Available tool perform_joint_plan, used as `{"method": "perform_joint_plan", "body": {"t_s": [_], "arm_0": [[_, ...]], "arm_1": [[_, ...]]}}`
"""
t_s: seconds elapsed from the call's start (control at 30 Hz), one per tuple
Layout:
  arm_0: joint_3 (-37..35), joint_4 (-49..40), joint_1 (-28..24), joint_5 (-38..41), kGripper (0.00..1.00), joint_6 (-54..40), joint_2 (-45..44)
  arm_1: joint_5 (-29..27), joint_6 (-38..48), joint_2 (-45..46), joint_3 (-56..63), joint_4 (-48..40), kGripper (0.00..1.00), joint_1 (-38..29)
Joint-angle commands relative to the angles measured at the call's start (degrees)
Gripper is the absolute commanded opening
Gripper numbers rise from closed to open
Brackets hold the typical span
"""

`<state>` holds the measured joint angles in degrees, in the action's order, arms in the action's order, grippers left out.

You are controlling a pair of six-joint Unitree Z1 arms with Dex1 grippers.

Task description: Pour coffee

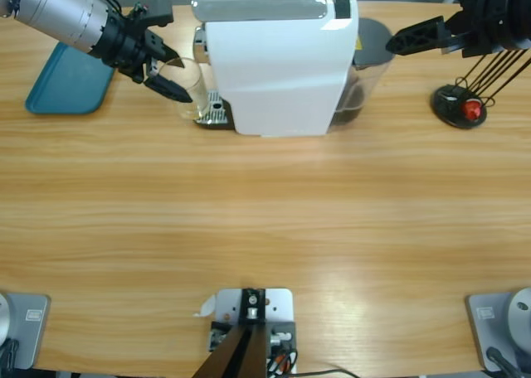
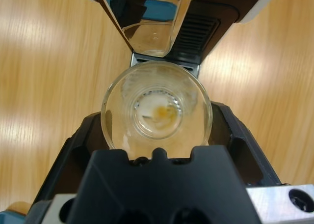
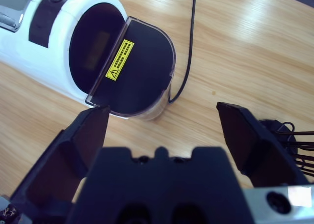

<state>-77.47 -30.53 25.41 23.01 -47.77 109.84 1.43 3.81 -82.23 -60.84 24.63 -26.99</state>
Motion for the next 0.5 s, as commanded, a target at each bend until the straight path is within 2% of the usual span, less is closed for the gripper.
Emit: {"method": "perform_joint_plan", "body": {"t_s": [0.03, 0.5], "arm_0": [[-2.51, -1.16, 1.41, 0.02, 0.503, 0.77, 4.42], [-4.32, -1.73, 3.38, -1.04, 0.499, 0.58, 6.44]], "arm_1": [[0.98, -0.58, -1.82, 2.11, -0.6, 0.987, 1.07], [1.04, -0.65, -1.09, 3.08, -0.55, 0.987, 1.24]]}}
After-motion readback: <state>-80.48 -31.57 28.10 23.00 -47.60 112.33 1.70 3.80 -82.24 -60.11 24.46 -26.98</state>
